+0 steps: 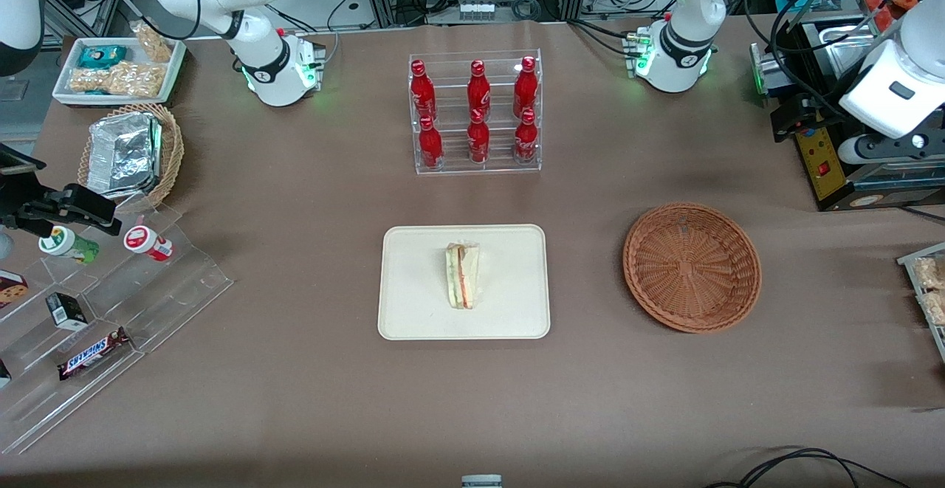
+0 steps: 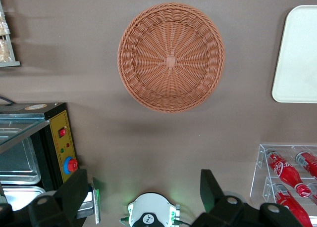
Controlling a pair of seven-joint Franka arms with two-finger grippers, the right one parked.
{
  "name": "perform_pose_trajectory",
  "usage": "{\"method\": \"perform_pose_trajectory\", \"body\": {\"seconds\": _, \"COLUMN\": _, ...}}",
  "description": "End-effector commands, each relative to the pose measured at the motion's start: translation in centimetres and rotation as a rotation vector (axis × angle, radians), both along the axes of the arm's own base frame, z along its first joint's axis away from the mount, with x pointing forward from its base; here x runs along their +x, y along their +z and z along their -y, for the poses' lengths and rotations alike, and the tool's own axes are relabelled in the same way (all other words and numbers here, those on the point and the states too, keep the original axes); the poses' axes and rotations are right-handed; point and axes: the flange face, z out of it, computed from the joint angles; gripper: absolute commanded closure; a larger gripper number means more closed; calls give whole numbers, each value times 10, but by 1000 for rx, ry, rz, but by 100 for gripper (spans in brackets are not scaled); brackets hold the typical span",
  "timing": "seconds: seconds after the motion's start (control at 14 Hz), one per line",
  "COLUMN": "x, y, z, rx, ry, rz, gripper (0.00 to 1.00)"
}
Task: Place sandwich from basket to tray
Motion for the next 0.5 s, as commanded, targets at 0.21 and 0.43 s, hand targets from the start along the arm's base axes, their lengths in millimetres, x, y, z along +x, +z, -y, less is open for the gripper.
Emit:
{"method": "perform_pose_trajectory", "body": {"seconds": 0.21, "x": -1, "y": 14, "z": 2, "rx": -8, "ry": -10, "rz": 21, "gripper": 0}}
{"method": "perform_pose_trajectory", "body": {"seconds": 0.43, "x": 0, "y": 14, "z": 3, "rx": -10, "ry": -13, "rz": 22, "gripper": 0}}
